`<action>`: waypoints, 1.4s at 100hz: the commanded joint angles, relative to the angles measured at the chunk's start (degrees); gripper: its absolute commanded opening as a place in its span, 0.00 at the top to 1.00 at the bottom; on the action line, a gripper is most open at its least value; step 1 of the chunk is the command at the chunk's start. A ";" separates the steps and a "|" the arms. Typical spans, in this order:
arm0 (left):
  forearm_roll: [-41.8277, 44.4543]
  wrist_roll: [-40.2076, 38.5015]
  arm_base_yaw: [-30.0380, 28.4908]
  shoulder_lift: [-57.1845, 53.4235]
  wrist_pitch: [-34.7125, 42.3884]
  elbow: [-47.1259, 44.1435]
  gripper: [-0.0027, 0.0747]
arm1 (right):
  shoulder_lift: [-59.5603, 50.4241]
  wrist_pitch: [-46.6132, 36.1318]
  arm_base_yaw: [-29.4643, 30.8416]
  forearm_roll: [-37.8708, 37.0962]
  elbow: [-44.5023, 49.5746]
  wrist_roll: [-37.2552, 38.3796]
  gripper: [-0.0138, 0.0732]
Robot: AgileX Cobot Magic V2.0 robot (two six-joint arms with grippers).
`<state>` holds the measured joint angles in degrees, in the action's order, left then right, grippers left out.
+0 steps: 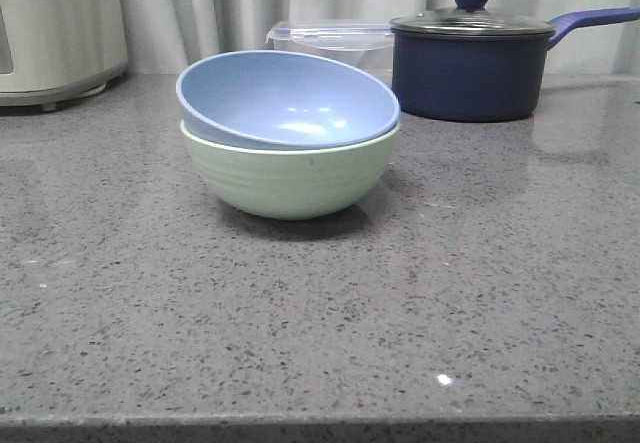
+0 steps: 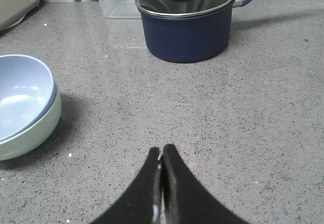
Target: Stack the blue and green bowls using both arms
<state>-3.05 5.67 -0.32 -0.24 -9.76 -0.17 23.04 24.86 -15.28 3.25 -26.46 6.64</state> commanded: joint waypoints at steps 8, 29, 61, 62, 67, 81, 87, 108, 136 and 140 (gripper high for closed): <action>-0.33 -0.02 -0.12 -2.02 5.21 -2.27 0.99 | 0.33 -4.23 0.31 -0.52 -1.56 -0.15 0.91; -0.33 -0.02 -0.12 -2.02 5.21 -2.27 0.99 | 0.33 -4.23 0.31 -0.52 -1.56 -0.15 0.91; -0.33 -0.02 -0.12 -2.02 5.21 -2.27 0.99 | 0.33 -4.23 0.31 -0.52 -1.56 -0.15 0.91; -0.33 -0.02 -0.12 -2.02 5.21 -2.27 0.99 | 0.33 -4.23 0.31 -0.52 -1.56 -0.15 0.91; -0.33 -0.02 -0.12 -2.02 5.21 -2.27 0.99 | 0.33 -4.23 0.31 -0.58 -1.56 -0.15 0.91; -0.33 -0.02 -0.12 -2.02 5.21 -2.27 0.99 | 0.33 -4.18 0.38 -2.30 -1.56 -0.15 0.91; -0.33 -0.02 -0.12 -2.02 5.21 -2.27 0.99 | 0.33 -4.23 0.66 -2.30 -1.56 -0.15 0.91; -0.33 -0.02 -0.12 -2.02 5.21 -2.27 0.99 | 0.12 -7.83 5.73 -4.22 0.13 -0.15 0.91; -0.33 -0.02 -0.12 -2.02 5.21 -2.27 0.99 | -5.32 -29.09 9.52 -4.22 13.23 -0.15 0.91; -0.33 -0.02 -0.12 -2.02 5.21 -2.27 0.99 | -6.26 -31.17 9.92 -4.22 15.26 -0.15 0.91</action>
<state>-3.05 5.67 -0.32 -0.24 -9.76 -0.17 18.17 4.41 -6.34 0.00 -13.04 6.64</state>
